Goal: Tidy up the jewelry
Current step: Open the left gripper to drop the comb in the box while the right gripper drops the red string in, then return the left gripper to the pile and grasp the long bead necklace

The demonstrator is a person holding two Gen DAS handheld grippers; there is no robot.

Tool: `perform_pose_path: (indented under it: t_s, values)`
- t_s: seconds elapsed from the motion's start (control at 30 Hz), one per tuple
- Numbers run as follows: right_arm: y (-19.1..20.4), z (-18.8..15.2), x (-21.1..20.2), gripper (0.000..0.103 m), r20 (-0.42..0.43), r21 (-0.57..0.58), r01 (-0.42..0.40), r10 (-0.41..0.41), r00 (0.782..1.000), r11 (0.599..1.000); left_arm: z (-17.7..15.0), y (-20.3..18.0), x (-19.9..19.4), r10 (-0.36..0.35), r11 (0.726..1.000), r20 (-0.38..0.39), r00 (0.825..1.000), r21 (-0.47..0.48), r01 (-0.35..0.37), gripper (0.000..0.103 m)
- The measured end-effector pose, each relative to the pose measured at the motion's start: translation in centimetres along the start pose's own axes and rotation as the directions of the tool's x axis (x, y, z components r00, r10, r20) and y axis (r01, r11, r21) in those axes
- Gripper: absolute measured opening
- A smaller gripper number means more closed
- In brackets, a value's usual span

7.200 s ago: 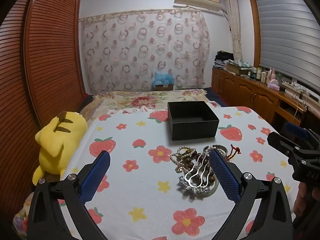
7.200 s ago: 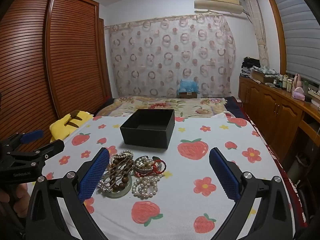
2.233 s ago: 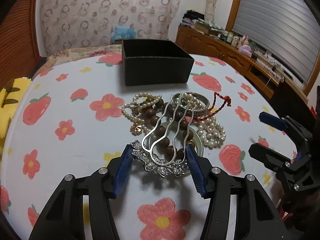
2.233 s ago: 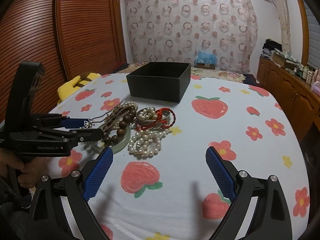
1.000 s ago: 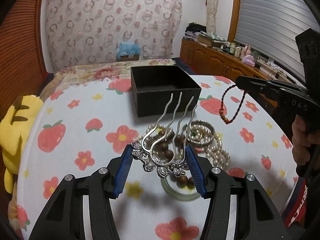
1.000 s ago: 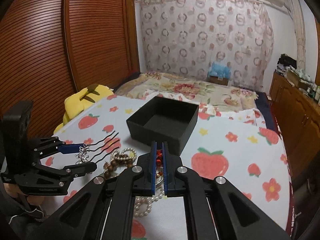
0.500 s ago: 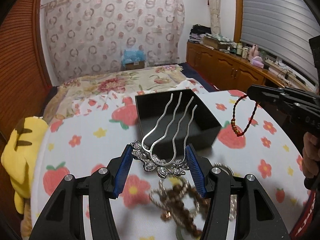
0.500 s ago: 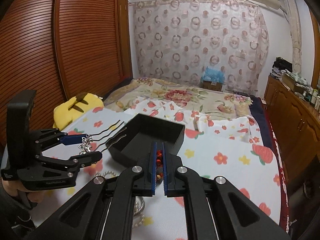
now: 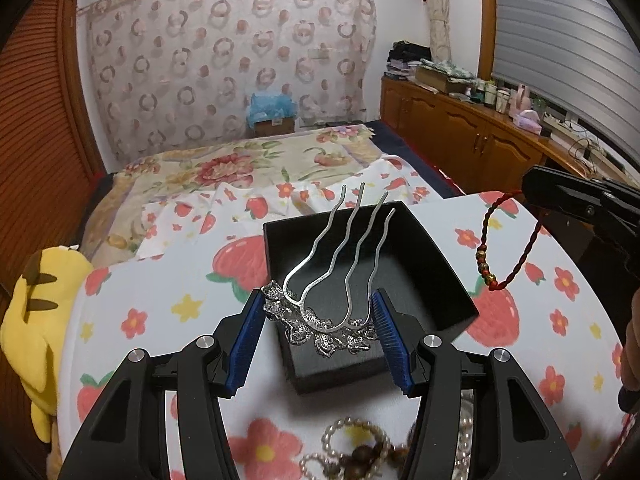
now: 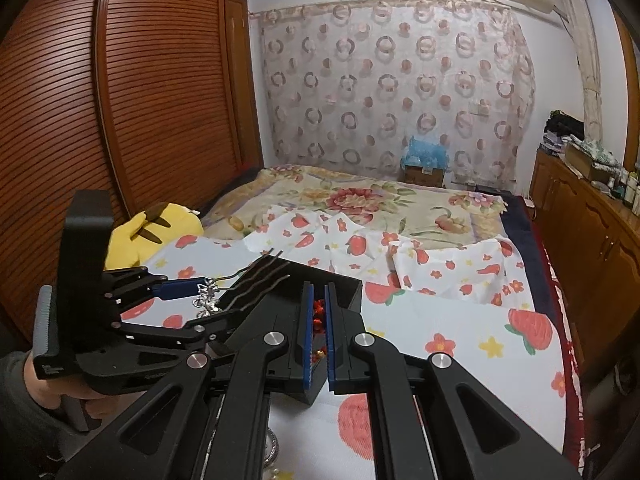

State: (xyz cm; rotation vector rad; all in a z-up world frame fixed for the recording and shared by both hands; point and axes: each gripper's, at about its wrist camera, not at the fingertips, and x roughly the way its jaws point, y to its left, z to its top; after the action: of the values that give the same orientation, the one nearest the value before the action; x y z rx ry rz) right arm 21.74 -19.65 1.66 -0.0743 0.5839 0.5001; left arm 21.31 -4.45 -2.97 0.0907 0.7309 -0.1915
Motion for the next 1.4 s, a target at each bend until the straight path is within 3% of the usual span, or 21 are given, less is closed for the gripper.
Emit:
perform_pose_path:
  t_s: [0.1,0.4,0.7,0.73,0.77,0.83,1.2,1.4]
  values:
    - [-0.1,0.2,0.3,0.006,-0.004,0.002,-0.001,0.001,1.000,1.000,0.2,-0.3,0.1,0.001,1.000,0.011,1.000,0.001,-0.001,0.064]
    - [0.5,1.1,1.1,0.006,0.033,0.004,-0.048,0.048,0.998,0.999,-0.7,1.6,-1.8,-0.006,0.999,0.031,1.000,-0.039,0.007,0.064]
    - [2.1,0.0,6.0,0.008,-0.088,0.012,-0.087,0.088,0.992,0.996,-3.7,2.6,-3.9,-0.010,0.999,0.018,1.000,-0.037,0.011,0.064]
    - [2.3,-0.3,6.5,0.021,-0.104,0.013,-0.086,0.087,0.991,0.996,-4.1,2.7,-4.0,-0.012,0.999,0.015,1.000,-0.038,0.012,0.064]
    - [2.3,-0.4,7.0,0.045,-0.114,0.017,-0.082,0.083,0.990,0.997,-4.4,2.8,-4.2,-0.013,0.999,0.014,1.000,-0.040,0.014,0.064]
    - [2.4,-0.6,7.2,0.055,-0.110,0.020,-0.088,0.089,0.990,0.996,-5.0,3.0,-4.5,-0.019,0.999,0.010,1.000,-0.045,0.019,0.064]
    - [2.7,-2.7,3.3,0.054,-0.090,-0.051,-0.046,0.041,0.995,0.998,-8.3,2.3,-5.0,-0.060,0.997,-0.028,0.998,-0.042,0.059,0.064]
    - [3.3,-6.0,1.3,0.031,-0.135,-0.094,-0.079,0.066,0.989,0.992,-9.5,1.6,-5.5,-0.087,0.996,-0.041,0.995,-0.037,0.085,0.064]
